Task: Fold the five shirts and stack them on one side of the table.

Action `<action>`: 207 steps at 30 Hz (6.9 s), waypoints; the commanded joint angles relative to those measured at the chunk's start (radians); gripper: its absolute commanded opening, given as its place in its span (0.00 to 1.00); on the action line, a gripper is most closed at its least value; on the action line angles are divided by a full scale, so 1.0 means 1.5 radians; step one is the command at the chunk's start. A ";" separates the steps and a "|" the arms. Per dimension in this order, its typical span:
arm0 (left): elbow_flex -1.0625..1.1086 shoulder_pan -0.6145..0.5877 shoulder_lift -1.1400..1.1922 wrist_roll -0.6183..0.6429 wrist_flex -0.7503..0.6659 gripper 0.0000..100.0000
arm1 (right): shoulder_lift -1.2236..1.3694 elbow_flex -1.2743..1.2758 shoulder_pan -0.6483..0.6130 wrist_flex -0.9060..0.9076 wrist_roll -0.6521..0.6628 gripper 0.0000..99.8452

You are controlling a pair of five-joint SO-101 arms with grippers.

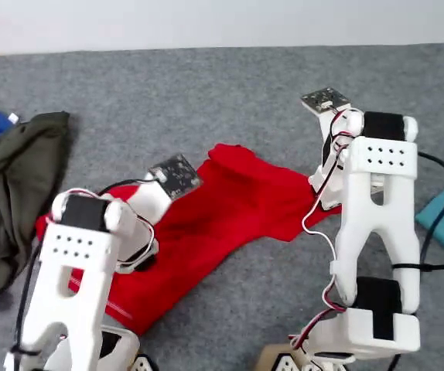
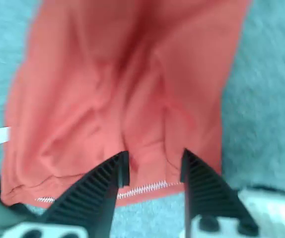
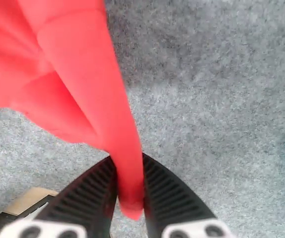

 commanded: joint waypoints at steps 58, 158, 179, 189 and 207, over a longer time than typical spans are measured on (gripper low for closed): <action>-0.252 0.007 -0.010 0.045 0.047 0.00 | -0.210 -0.036 0.011 0.018 0.001 0.01; 0.292 -0.186 -0.351 0.016 -0.805 0.00 | -0.363 0.353 0.019 -0.901 0.118 0.01; -0.082 -0.174 0.360 0.018 -1.056 0.00 | 0.122 0.053 -0.035 -1.057 0.115 0.01; -0.420 -0.200 0.638 0.018 -0.965 0.00 | 0.464 -0.402 -0.047 -1.049 0.120 0.01; -0.708 -0.200 0.758 -0.031 -0.484 0.00 | 0.756 -0.919 -0.049 -0.633 0.171 0.01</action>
